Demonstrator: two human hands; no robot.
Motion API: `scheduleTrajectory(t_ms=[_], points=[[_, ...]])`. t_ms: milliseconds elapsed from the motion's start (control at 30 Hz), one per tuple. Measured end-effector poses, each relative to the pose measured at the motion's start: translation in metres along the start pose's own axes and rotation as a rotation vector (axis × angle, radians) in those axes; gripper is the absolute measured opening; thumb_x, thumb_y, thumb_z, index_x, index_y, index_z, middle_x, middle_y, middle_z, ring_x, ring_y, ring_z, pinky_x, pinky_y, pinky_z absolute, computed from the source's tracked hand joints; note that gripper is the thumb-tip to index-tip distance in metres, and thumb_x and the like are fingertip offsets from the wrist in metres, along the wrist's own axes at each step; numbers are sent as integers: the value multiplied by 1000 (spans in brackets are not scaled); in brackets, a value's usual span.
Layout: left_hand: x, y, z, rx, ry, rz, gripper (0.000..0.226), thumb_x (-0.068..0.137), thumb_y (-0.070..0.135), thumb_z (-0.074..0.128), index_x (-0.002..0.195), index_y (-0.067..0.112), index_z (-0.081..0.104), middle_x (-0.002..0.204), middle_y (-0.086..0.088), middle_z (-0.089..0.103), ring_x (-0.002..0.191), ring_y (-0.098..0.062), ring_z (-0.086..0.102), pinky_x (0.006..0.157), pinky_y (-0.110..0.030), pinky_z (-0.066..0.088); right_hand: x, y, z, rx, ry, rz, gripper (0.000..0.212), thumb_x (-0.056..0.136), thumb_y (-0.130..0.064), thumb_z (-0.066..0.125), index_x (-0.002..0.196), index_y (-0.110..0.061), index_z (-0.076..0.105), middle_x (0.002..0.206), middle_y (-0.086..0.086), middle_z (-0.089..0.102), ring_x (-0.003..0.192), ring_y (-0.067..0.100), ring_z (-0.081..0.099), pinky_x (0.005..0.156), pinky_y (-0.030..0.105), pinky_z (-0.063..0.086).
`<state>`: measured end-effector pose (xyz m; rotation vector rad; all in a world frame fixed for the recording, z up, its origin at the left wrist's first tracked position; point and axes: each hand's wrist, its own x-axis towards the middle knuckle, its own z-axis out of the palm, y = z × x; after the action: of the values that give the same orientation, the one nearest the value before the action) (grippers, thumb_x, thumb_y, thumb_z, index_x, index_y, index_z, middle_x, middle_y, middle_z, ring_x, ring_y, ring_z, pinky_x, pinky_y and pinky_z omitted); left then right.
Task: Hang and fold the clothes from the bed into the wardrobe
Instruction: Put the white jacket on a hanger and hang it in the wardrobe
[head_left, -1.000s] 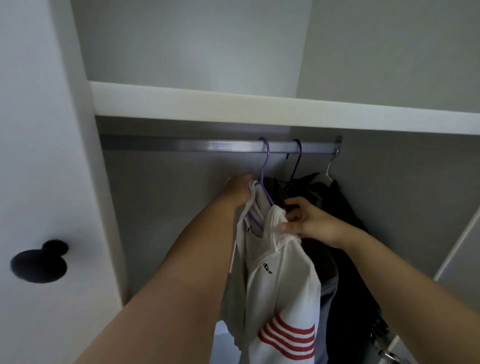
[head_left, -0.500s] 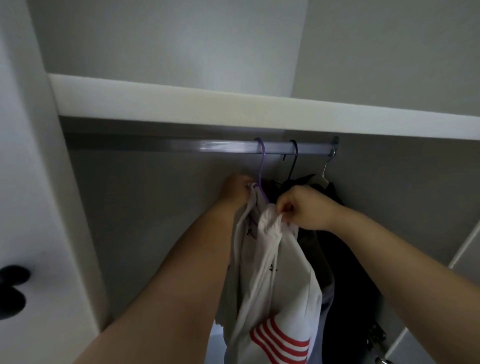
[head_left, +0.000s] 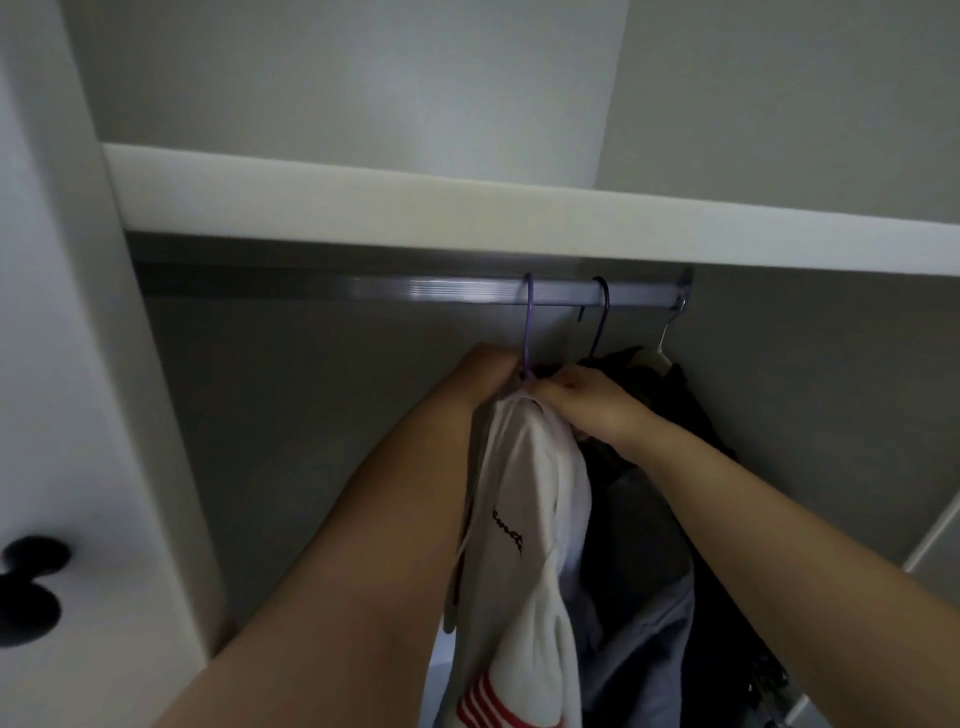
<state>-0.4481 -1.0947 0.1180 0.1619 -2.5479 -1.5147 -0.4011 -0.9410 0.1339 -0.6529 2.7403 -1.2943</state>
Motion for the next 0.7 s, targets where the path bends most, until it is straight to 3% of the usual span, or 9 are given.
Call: scheduleTrajectory(t_ms=[67, 133, 233, 333, 433, 500, 567, 633, 700], points=[[1, -1, 3, -135, 26, -64, 11, 58, 25, 67, 47, 24, 72, 59, -2, 68, 63, -14, 63, 63, -27, 46, -4, 2, 15, -78, -40, 23, 23, 85, -38, 64, 69, -23, 59, 65, -9, 59, 59, 0, 52, 50, 16, 38], [1, -2, 2, -186, 48, -100, 22, 68, 16, 71, 46, 17, 70, 52, -2, 64, 60, -16, 61, 63, -30, 48, -5, 5, 29, -126, -78, 60, 9, 86, -30, 61, 84, -22, 58, 83, -3, 62, 69, 4, 56, 54, 15, 40], [4, -3, 1, -231, 85, -64, 5, 74, 7, 72, 77, 3, 75, 79, -15, 69, 79, -18, 64, 78, -38, 54, -6, 5, 43, -252, 12, 85, 30, 97, -28, 45, 105, -3, 59, 104, 16, 63, 89, 24, 60, 73, 28, 45], [-2, 1, -1, -206, 82, -12, 23, 85, 3, 60, 105, -1, 70, 102, -20, 68, 97, -22, 64, 81, -31, 52, -4, 6, 52, -321, 69, 100, 35, 101, -25, 38, 115, 3, 52, 116, 21, 60, 104, 33, 58, 81, 31, 43], [-5, 4, -5, -267, 95, -22, 43, 89, -2, 53, 131, -12, 46, 134, -31, 48, 122, -39, 50, 102, -44, 41, 1, 12, 56, -333, 74, 117, 34, 102, -24, 38, 119, 2, 50, 122, 21, 57, 112, 34, 55, 85, 31, 43], [-8, 5, -8, -474, 67, -16, 44, 93, -5, 47, 136, -10, 41, 135, -26, 48, 119, -36, 52, 100, -40, 42, 3, 16, 57, -326, 101, 128, 33, 101, -24, 39, 120, 2, 50, 122, 21, 58, 112, 33, 55, 83, 30, 42], [-13, 2, -8, -723, -28, -28, 38, 95, -8, 40, 132, -7, 47, 118, -15, 57, 107, -26, 53, 91, -31, 45, 3, 19, 58, -326, 121, 125, 33, 101, -24, 39, 119, 2, 49, 121, 21, 58, 111, 33, 55, 80, 28, 41], [-17, -9, -6, -699, -79, -6, 31, 96, -7, 39, 122, -6, 55, 101, -9, 64, 97, -22, 56, 86, -26, 45, 2, 22, 58, -323, 130, 115, 33, 100, -24, 40, 119, 2, 49, 120, 21, 58, 111, 33, 55, 82, 30, 43], [-21, -20, -2, -519, -44, 28, 32, 95, -6, 40, 123, -3, 56, 102, -11, 63, 96, -21, 56, 87, -29, 44, 1, 23, 57, -286, 158, 105, 33, 99, -26, 42, 118, 1, 49, 117, 21, 59, 107, 35, 57, 82, 34, 46]])
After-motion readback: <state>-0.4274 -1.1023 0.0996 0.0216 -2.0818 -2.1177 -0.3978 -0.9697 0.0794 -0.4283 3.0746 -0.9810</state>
